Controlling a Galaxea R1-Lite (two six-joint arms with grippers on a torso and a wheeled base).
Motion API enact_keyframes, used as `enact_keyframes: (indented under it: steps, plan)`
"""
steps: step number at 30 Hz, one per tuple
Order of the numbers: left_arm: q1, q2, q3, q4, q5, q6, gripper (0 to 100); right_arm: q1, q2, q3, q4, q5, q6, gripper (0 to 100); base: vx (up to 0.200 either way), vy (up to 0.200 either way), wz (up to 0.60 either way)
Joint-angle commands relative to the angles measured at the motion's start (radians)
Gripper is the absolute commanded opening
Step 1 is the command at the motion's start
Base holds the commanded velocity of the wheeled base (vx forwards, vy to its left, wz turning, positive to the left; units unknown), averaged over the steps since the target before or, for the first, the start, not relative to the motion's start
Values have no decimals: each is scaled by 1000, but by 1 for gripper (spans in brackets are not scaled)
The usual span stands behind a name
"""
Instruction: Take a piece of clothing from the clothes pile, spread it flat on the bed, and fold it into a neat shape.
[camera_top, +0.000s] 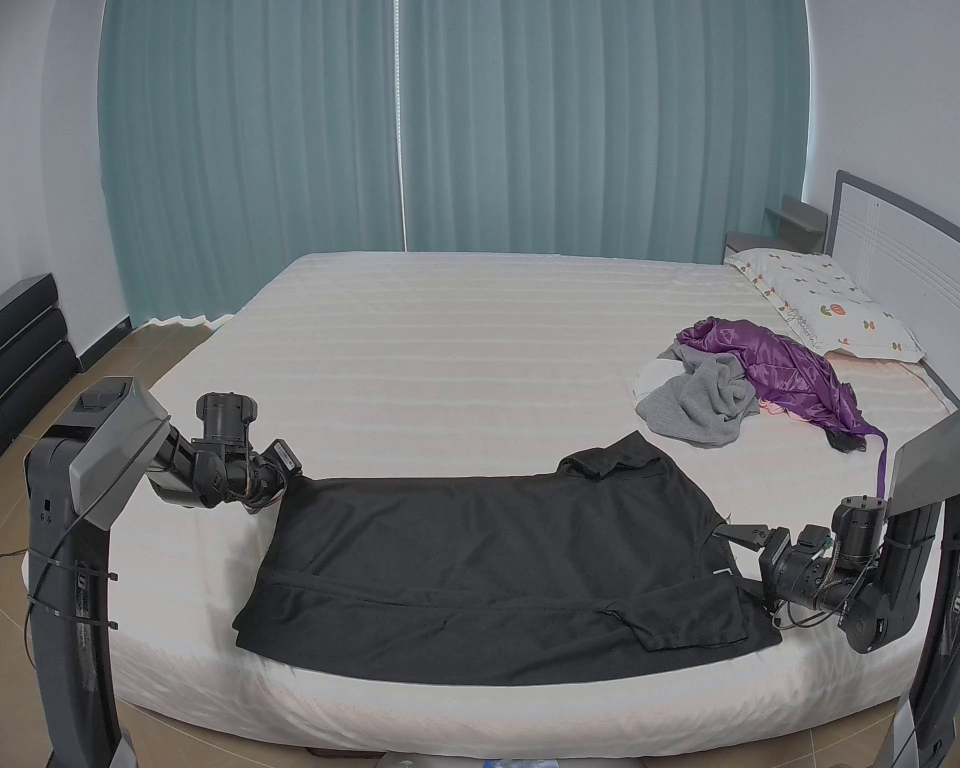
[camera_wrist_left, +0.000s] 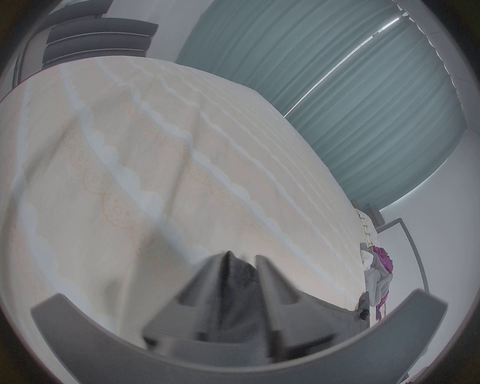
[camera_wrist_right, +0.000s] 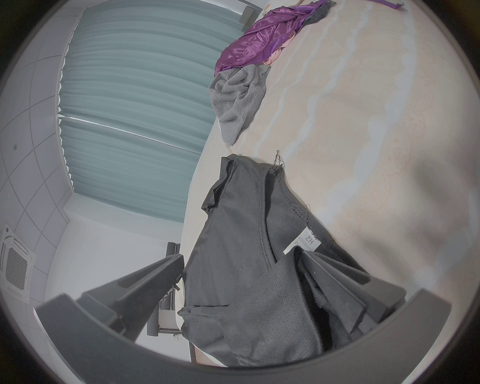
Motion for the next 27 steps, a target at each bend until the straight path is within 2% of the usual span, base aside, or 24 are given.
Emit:
enact_keyframes:
  steps: [1,7,12,16,21,25,26,27]
  plan:
    - [4,-17,3,-2,3,1,0,0,1,-1,-1,1,0,100,0,0,0]
    - [3,-24,3,-27,65,-15,0,0,1,-2,-1,1,2,100,0,0,0]
    - [1,-34,20,-36,66,-22,0,1,-27,-11,-7,-14,0,100,0,0,0]
    - [1,-44,23,-37,52,-79,0,3,-105,-19,-2,-20,-1,100,0,0,0]
    - [1,-44,23,-37,43,-91,0,21,-99,-99,13,-22,-5,100,0,0,0]
    - [1,-40,23,-36,40,-99,0,40,-99,-202,105,-22,-8,100,0,0,0]
    - [1,-40,24,-36,26,-111,0,63,-91,-286,186,-31,-11,100,0,0,0]
    - [1,-40,24,-36,26,-111,0,63,-91,-286,186,-31,-11,100,0,0,0]
